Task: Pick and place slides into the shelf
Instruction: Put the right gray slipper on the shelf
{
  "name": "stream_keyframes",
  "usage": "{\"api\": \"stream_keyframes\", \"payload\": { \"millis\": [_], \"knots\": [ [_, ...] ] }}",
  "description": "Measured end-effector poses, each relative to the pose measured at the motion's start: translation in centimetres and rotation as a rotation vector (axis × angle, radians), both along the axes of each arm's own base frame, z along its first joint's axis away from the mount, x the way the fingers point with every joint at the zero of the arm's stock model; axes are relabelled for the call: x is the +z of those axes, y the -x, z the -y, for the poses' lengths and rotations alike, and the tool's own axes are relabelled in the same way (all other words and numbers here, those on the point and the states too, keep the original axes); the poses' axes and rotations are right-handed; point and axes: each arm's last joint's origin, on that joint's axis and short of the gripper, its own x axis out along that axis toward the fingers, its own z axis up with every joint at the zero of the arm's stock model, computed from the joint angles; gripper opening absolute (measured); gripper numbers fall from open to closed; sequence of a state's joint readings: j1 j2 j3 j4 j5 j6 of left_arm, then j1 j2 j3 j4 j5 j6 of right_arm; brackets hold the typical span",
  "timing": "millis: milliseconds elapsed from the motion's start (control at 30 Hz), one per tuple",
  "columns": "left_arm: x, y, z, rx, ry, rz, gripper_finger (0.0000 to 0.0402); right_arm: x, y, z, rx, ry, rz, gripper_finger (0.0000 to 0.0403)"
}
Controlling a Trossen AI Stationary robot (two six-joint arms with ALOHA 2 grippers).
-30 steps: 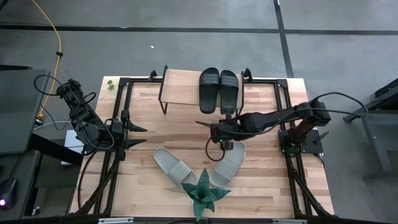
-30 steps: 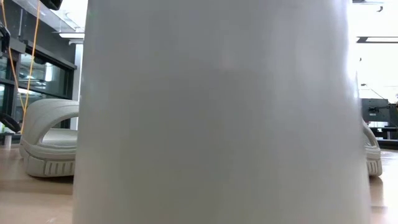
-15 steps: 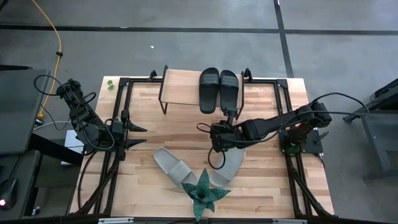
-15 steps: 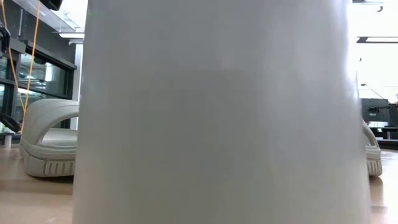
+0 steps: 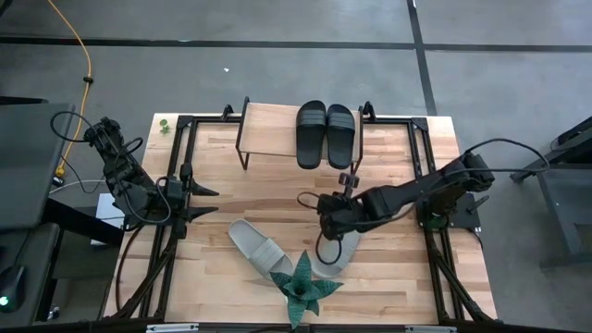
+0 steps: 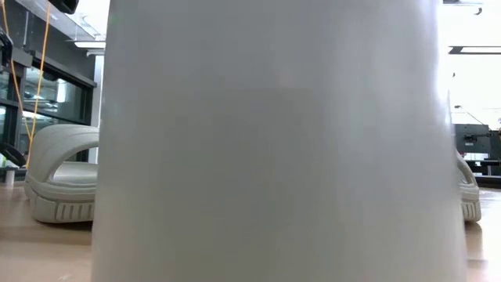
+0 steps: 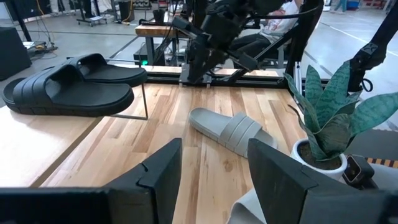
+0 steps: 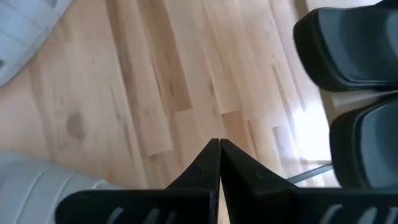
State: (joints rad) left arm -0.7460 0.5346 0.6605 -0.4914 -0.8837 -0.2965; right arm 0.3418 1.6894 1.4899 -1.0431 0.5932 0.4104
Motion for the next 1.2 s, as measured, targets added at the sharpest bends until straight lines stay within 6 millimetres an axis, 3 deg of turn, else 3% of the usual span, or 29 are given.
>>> {"api": "stream_keyframes", "payload": {
  "millis": [200,467,1200],
  "knots": [
    [-0.1,0.0,0.0,0.005,0.015,-0.002,0.017,-0.2,0.9,-0.9,0.022,0.006,-0.052,0.0],
    [-0.1,0.0,0.0,0.006,0.02,-0.001,0.017,-0.5,1.5,-0.9,0.01,-0.121,-0.145,0.0001],
    [-0.1,0.0,0.0,0.006,0.015,-0.006,0.017,-0.5,0.5,-1.1,0.193,-0.428,-0.197,0.0001]
  ]
}}
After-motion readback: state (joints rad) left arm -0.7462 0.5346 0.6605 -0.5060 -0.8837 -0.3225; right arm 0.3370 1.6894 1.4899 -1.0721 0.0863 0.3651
